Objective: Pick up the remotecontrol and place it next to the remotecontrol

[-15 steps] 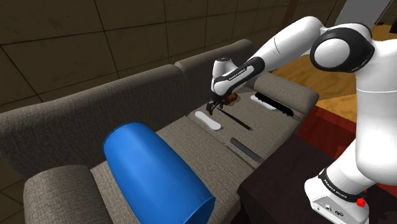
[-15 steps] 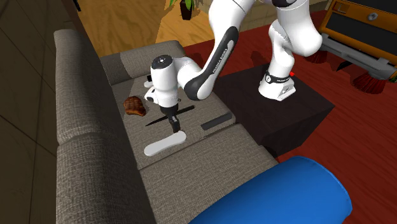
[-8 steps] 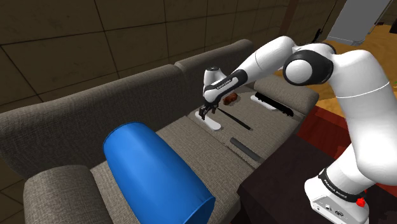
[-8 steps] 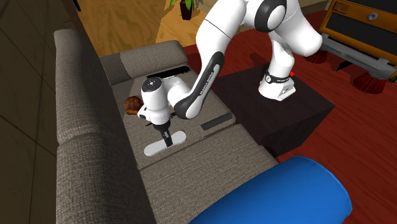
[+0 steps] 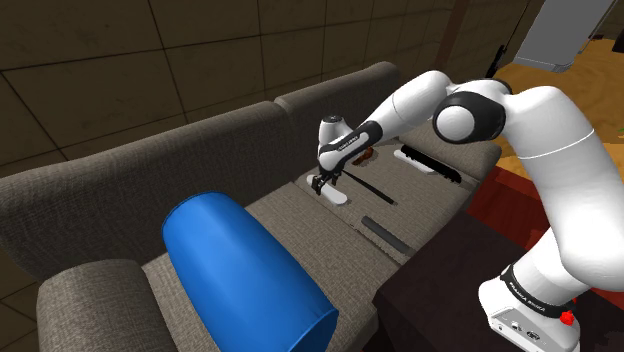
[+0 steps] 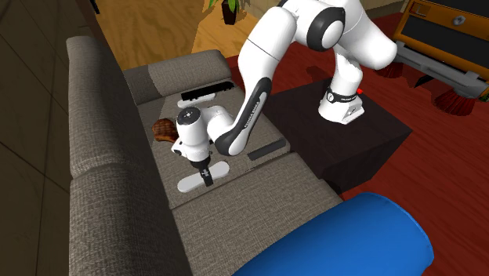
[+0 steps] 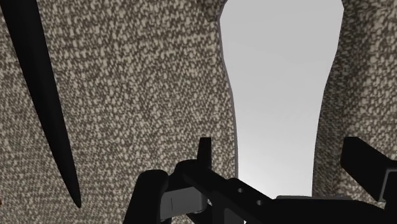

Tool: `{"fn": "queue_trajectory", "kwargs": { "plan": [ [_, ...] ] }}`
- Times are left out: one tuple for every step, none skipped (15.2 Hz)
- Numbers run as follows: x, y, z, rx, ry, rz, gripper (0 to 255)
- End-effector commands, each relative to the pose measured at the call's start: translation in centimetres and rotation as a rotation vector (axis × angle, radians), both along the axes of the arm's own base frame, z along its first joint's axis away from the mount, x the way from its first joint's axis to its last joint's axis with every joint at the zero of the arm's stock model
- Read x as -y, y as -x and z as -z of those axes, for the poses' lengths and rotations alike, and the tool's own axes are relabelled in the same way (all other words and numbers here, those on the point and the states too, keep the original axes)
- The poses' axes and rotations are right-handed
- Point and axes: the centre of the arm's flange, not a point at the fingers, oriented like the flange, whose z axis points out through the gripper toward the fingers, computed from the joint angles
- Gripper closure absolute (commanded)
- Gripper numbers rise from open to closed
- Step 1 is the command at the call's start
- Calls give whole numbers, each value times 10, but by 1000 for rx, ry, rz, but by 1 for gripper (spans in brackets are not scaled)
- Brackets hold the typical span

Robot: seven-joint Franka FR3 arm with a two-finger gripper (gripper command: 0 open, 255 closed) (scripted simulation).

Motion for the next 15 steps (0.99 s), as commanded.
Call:
{"fn": "queue_trajectory", "kwargs": {
  "plan": [
    [0,0,2,1,0,0,0],
    [0,0,2,1,0,0,0],
    [0,0,2,1,0,0,0],
    [0,0,2,1,0,0,0],
    [0,0,2,1,0,0,0],
    [0,0,2,0,0,0,0],
    [0,0,2,0,0,0,255],
    [0,0,2,0,0,0,255],
    [0,0,2,0,0,0,255],
    [0,0,2,0,0,0,255],
    [0,0,2,0,0,0,255],
    [0,0,2,0,0,0,255],
    [0,0,2,0,0,0,255],
    [0,0,2,0,0,0,255],
    [0,0,2,0,0,0,255]
  ]
}}
